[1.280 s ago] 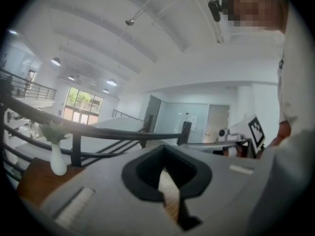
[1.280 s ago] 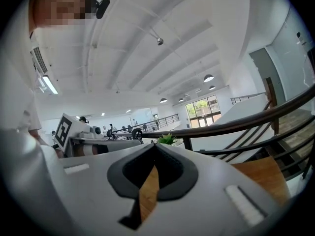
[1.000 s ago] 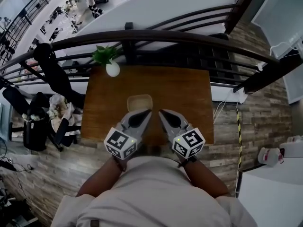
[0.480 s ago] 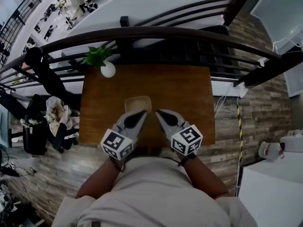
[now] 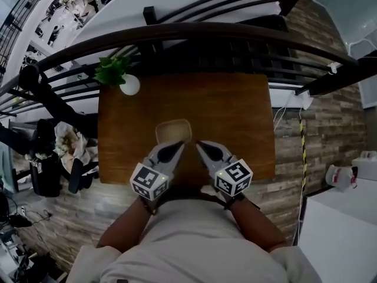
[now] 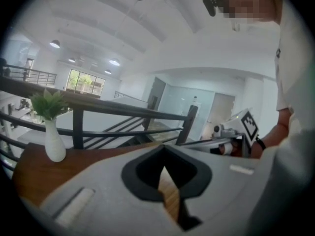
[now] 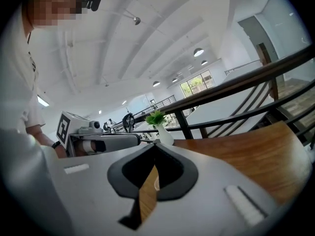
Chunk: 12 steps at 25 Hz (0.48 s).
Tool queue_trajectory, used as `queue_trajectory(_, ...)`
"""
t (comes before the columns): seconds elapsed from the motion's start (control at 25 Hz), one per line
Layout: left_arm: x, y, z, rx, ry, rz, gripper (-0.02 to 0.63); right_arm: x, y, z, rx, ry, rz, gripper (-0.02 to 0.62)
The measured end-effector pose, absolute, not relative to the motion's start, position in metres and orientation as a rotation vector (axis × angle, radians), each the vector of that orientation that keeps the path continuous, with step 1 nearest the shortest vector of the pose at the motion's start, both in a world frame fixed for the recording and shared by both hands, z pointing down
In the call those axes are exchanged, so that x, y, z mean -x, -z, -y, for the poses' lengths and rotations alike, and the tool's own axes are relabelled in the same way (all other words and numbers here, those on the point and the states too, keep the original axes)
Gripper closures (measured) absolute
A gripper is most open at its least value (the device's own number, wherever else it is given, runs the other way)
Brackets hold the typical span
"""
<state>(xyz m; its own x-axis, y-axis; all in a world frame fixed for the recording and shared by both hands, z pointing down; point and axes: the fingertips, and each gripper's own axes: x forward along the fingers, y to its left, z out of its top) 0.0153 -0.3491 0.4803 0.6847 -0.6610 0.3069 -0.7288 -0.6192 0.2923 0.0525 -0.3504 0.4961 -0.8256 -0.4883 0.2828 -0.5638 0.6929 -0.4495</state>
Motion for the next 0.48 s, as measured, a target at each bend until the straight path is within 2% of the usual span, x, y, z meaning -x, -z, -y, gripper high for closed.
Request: queue_trajectory(0.48,0.000,-0.572,0.375,-2.432,-0.360,0.992,0.603,-0.049,-0.610,0.370,-0.873,-0.999,2.600,0.565)
